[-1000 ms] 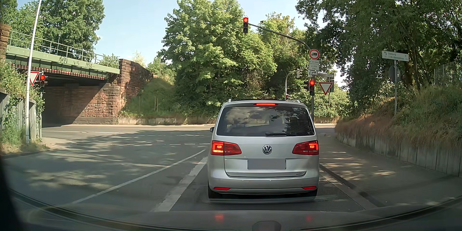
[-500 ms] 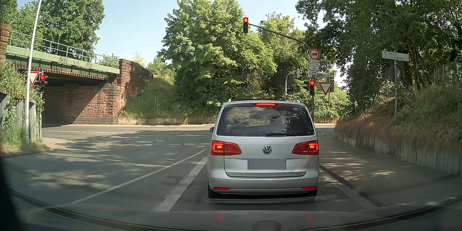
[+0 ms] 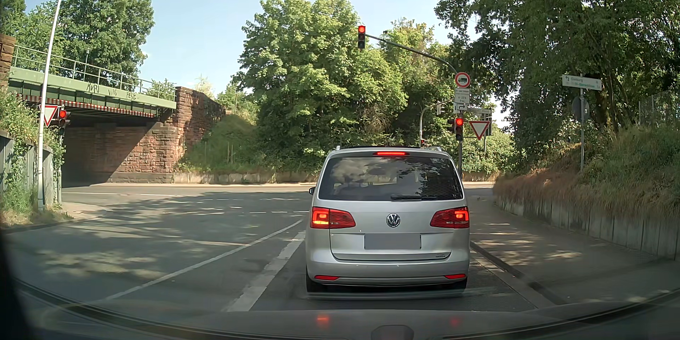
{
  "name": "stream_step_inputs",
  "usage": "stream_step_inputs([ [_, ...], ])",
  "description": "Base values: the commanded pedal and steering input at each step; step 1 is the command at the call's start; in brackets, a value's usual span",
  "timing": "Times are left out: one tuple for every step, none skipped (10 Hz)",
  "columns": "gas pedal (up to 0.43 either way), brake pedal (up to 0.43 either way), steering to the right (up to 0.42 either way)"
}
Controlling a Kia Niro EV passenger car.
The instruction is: Follow the waypoints while adhering to traffic rules and regulations
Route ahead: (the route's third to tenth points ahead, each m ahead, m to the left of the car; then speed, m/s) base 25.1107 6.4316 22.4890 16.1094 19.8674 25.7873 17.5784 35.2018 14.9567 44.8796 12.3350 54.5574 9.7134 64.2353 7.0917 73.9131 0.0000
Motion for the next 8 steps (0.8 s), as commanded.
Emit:
stream_step_inputs([
  [0.000,0.207,0.005],
  [0.000,0.207,0.005],
  [0.000,0.207,0.005],
  [0.000,0.207,0.005],
  [0.000,0.207,0.005],
  [0.000,0.207,0.005],
  [0.000,0.207,0.005],
  [0.000,0.207,0.005],
])
